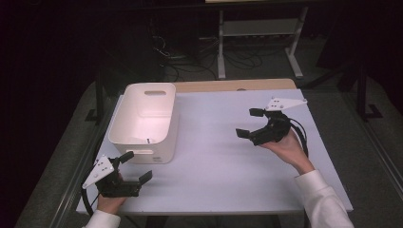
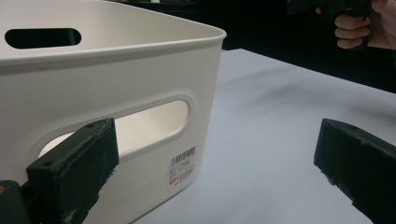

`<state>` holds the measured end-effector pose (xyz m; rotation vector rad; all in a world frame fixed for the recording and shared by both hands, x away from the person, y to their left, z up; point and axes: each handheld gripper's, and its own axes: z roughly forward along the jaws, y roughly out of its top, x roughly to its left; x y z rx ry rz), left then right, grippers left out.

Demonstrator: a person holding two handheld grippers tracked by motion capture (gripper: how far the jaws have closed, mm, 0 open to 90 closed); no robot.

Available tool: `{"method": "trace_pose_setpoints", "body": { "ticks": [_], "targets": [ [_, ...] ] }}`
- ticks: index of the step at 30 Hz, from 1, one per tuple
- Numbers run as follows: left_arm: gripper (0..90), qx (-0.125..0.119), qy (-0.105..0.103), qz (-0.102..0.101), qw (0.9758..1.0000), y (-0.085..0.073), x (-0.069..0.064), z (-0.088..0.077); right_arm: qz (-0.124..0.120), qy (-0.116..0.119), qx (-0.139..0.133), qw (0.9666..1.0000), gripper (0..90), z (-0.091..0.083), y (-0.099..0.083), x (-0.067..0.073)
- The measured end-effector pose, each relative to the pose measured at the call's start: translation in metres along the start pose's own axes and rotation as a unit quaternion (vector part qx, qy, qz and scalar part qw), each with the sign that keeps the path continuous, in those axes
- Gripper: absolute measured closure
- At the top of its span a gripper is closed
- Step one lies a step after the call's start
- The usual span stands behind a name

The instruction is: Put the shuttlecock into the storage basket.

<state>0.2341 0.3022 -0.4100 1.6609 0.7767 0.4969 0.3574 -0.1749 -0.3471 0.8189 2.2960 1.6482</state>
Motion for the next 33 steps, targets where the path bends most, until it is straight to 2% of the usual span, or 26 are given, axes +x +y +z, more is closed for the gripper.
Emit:
{"method": "trace_pose_setpoints", "body": {
  "ticks": [10, 15, 26, 33],
  "targets": [
    [0.0, 0.0, 0.001, -0.001, 1.0, 0.0, -0.001, 0.0, 0.006, -0.021, -0.008, 0.9997, 0.0, -0.012, -0.018, -0.005],
    [0.0, -0.001, 0.002, -0.007, 1.0, 0.0, -0.001, 0.0, 0.011, -0.026, -0.01, 0.9995, 0.0, -0.015, -0.026, -0.007],
    [0.0, -0.002, 0.002, -0.006, 1.0, 0.0, -0.001, 0.0, 0.022, -0.037, -0.01, 0.999, 0.0, -0.021, -0.045, -0.009],
    [0.0, -0.002, 0.002, -0.006, 1.0, 0.0, -0.001, 0.0, 0.018, -0.045, -0.014, 0.9987, 0.0, -0.027, -0.053, -0.01]
  ]
}}
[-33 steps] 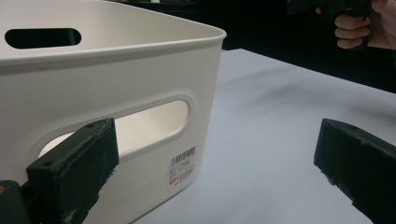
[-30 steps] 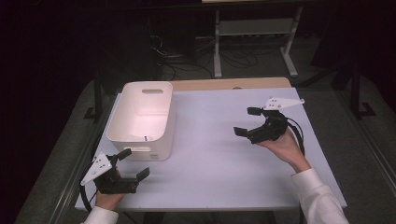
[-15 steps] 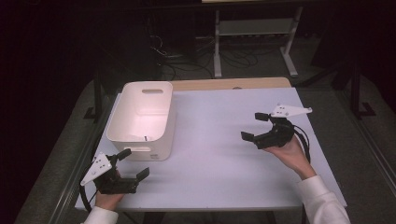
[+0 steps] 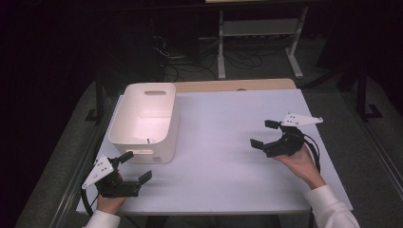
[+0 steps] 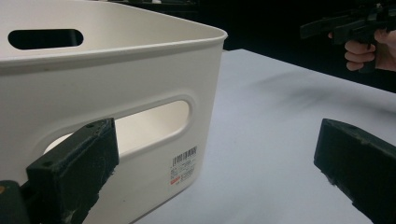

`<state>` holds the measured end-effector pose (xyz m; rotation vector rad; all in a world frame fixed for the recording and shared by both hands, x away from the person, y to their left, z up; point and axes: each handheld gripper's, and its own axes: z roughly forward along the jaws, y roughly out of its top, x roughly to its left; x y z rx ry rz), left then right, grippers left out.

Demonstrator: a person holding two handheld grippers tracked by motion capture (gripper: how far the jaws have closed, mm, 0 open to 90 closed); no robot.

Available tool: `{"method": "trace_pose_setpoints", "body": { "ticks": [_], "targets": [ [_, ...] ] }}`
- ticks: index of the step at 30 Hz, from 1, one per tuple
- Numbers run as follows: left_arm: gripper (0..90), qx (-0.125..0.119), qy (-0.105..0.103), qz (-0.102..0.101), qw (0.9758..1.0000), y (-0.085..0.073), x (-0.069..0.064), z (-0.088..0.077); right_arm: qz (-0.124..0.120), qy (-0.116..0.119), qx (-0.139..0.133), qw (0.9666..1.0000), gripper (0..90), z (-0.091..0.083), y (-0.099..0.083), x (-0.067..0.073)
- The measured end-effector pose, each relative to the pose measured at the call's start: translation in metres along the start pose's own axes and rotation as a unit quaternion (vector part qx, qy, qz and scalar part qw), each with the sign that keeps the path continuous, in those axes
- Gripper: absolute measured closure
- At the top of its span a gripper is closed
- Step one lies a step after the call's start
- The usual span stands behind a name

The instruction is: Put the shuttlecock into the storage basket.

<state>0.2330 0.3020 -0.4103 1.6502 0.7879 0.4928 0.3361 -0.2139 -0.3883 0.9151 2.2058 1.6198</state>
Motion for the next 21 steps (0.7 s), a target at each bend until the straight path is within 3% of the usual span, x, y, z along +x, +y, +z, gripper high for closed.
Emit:
{"method": "trace_pose_setpoints", "body": {
  "ticks": [21],
  "targets": [
    [0.0, 0.0, 0.0, 0.001, 1.0, 0.0, 0.0, 0.0, 0.008, -0.031, -0.015, 0.9994, 0.0, -0.021, -0.026, -0.003]
  ]
}}
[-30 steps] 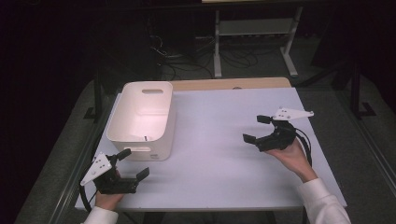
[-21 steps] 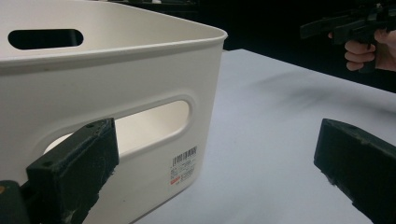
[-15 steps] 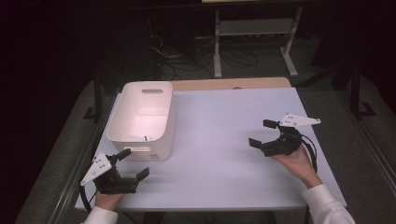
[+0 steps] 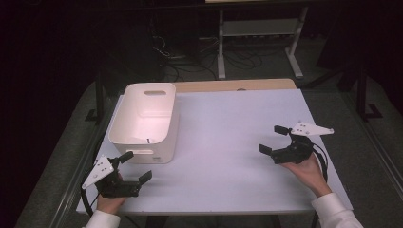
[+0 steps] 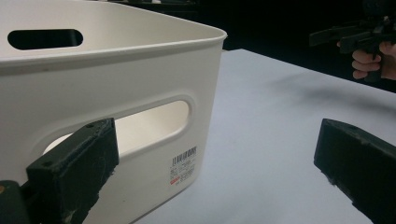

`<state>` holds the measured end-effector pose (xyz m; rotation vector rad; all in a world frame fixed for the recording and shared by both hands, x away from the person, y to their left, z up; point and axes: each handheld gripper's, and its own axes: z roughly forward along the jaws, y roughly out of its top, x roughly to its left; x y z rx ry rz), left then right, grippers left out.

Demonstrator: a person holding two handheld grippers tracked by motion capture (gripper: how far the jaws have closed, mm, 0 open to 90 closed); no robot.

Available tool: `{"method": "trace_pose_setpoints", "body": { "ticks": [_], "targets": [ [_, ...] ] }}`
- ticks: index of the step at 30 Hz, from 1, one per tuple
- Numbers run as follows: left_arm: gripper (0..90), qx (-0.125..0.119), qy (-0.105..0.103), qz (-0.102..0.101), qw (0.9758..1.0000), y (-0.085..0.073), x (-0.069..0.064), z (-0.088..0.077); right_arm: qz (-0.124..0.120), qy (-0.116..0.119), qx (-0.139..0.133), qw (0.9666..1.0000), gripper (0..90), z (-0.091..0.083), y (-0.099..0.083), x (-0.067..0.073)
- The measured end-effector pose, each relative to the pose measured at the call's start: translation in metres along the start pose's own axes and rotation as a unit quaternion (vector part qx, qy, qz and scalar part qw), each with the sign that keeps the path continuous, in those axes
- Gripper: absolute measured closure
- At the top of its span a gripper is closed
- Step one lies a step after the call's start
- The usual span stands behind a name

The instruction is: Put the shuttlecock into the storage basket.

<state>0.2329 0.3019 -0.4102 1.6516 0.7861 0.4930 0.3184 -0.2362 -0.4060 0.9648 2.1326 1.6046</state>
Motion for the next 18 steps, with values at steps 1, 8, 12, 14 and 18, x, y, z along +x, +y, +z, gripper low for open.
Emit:
{"method": "trace_pose_setpoints", "body": {
  "ticks": [1, 8, 12, 14, 18],
  "targets": [
    [0.0, -0.001, 0.0, 0.0, 1.0, 0.0, 0.0, 0.0, -0.003, -0.002, 0.0, 1.0, 0.0, -0.001, -0.002, -0.001],
    [0.0, 0.002, 0.001, 0.005, 1.0, 0.0, 0.001, 0.001, 0.002, -0.008, -0.001, 1.0, 0.0, -0.007, -0.011, -0.002],
    [0.0, 0.003, 0.0, 0.007, 1.0, -0.001, 0.001, 0.001, 0.002, -0.012, 0.003, 0.9999, 0.0, -0.01, -0.014, -0.003],
    [0.0, -0.003, -0.001, 0.0, 1.0, -0.001, 0.001, 0.001, 0.0, -0.015, -0.001, 0.9999, 0.0, -0.012, -0.016, -0.003],
    [0.0, -0.002, -0.001, 0.001, 1.0, -0.001, 0.001, 0.001, 0.001, -0.019, -0.005, 0.9998, 0.0, -0.017, -0.019, -0.003]
  ]
}}
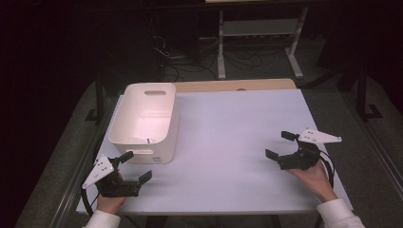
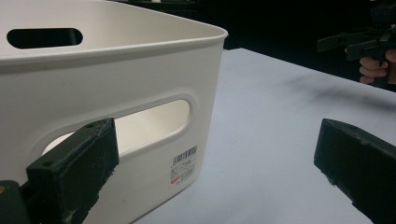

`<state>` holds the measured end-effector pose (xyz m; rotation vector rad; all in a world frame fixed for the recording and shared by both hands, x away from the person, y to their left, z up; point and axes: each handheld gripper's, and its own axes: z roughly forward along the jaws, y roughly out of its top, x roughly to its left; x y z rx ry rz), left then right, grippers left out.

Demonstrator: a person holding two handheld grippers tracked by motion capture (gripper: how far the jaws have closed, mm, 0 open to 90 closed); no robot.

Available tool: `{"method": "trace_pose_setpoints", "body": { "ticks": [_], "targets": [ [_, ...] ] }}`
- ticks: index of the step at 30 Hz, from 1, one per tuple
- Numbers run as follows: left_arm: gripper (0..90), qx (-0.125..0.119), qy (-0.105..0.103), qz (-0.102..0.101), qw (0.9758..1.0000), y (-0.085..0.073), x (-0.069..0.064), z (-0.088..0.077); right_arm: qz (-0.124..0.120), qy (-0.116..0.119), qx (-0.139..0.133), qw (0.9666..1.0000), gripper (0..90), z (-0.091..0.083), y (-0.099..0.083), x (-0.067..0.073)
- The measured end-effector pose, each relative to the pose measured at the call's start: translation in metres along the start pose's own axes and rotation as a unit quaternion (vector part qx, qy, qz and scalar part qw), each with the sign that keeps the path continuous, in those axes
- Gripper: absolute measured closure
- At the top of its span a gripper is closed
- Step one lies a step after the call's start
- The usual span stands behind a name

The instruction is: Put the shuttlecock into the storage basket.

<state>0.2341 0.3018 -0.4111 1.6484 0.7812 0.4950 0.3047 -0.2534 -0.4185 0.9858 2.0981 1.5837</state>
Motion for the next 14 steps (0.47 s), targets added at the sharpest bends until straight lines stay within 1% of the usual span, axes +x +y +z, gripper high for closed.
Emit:
{"method": "trace_pose_setpoints", "body": {
  "ticks": [7, 9, 10, 14],
  "targets": [
    [0.0, 0.0, 0.0, 0.0, 1.0, 0.0, 0.0, 0.0, 0.003, -0.007, -0.003, 1.0, 0.0, -0.006, -0.006, -0.001],
    [0.0, 0.005, 0.001, 0.005, 1.0, 0.0, 0.001, -0.001, 0.001, -0.008, -0.003, 1.0, 0.0, -0.009, -0.008, -0.001],
    [0.0, 0.001, 0.0, -0.001, 1.0, 0.0, 0.0, 0.0, 0.001, -0.009, -0.004, 1.0, 0.0, -0.009, -0.008, -0.001],
    [0.0, 0.001, -0.001, 0.0, 1.0, 0.0, 0.0, 0.0, 0.003, -0.012, -0.003, 0.9999, 0.0, -0.012, -0.011, -0.001]
  ]
}}
